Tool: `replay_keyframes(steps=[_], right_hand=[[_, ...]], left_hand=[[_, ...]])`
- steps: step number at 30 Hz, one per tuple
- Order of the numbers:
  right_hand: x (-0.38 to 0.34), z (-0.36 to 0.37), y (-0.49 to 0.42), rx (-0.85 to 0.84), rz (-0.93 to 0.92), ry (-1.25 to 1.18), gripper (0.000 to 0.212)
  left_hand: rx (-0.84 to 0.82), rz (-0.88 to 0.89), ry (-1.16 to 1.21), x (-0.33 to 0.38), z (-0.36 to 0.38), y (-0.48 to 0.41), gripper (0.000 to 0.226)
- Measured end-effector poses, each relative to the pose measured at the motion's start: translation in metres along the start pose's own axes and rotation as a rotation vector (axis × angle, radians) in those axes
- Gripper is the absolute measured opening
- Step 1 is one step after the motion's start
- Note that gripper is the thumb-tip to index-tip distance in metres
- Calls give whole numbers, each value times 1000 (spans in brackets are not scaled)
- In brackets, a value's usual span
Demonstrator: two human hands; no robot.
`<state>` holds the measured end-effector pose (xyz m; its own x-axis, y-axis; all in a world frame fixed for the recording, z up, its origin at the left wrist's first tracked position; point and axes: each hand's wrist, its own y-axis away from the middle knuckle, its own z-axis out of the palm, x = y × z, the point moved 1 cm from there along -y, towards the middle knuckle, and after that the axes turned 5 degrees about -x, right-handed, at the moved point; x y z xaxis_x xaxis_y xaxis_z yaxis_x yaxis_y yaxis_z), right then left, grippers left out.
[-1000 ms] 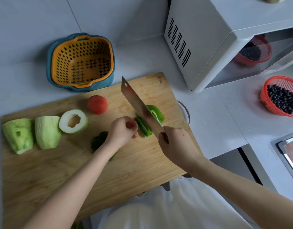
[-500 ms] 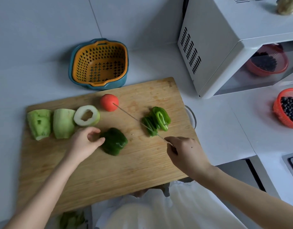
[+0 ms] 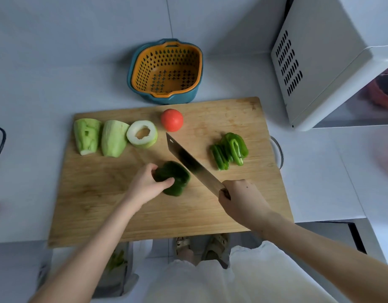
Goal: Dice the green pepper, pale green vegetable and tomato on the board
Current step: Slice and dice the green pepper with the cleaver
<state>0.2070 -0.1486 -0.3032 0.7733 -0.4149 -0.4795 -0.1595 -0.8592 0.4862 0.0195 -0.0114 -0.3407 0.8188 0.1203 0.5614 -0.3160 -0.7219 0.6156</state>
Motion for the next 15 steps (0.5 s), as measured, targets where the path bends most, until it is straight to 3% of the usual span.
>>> replay_keyframes(steps=[2,15], right_hand=[[-6,1,0,-13,2,16,36],[-36,-6,-8,-90,9,124,31]], left_hand=[[-18,-28,120,6,1,0,64],[-24,-119,161,-4,-8,-15,45]])
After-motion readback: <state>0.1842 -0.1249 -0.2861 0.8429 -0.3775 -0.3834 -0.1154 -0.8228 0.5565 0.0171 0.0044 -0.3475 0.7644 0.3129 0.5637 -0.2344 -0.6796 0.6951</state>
